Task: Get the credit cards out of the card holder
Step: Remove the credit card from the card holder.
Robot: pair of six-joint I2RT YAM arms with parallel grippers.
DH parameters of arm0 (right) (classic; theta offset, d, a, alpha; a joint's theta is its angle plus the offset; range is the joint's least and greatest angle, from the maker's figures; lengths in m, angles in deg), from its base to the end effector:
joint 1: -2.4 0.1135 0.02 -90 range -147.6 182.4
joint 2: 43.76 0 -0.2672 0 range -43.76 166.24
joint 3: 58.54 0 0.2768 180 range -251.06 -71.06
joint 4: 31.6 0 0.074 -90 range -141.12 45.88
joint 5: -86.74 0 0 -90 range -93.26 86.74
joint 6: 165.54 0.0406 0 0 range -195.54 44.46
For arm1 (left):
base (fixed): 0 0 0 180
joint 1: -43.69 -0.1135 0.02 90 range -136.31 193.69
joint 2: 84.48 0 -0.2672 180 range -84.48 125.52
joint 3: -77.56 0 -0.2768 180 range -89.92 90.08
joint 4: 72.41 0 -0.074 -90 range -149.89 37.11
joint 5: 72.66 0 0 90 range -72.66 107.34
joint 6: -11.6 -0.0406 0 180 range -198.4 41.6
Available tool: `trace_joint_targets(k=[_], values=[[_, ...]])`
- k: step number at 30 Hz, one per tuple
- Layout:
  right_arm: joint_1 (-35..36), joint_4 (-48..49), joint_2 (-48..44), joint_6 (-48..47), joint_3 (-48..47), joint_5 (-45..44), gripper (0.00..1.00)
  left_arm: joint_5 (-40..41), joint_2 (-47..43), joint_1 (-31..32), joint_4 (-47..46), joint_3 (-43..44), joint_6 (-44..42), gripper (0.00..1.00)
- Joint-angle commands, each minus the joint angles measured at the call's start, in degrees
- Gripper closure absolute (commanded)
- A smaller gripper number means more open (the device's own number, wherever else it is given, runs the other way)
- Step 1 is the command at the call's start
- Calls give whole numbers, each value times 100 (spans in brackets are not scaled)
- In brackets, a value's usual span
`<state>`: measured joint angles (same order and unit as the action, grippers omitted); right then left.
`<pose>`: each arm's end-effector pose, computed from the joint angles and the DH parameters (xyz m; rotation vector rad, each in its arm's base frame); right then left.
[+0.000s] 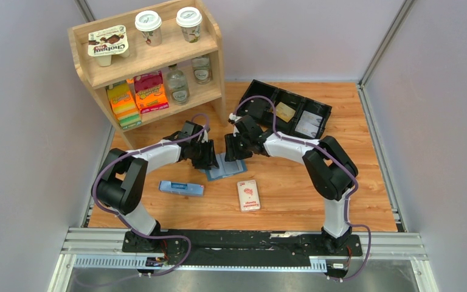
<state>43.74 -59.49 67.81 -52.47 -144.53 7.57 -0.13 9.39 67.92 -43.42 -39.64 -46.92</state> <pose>0.3221 0.2935 0.1510 -0.4969 2.5736 0.6710 0.2972 -0.1471 0.1396 -0.0607 2.7339 -0.7125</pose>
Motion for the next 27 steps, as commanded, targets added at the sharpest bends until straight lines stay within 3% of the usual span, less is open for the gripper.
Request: trace_joint_targets(k=[1, 14, 27], values=[[84, 210, 84, 57, -176, 437, 51, 16, -96, 12, 49, -115, 7, 52], [76, 948, 216, 839, -167, 1905, 51, 42, -333, 12, -143, -291, 77, 52], [146, 1107, 559, 1042, -562, 2266, 50, 1237, -2300, -6, -83, -1134, 543, 49]])
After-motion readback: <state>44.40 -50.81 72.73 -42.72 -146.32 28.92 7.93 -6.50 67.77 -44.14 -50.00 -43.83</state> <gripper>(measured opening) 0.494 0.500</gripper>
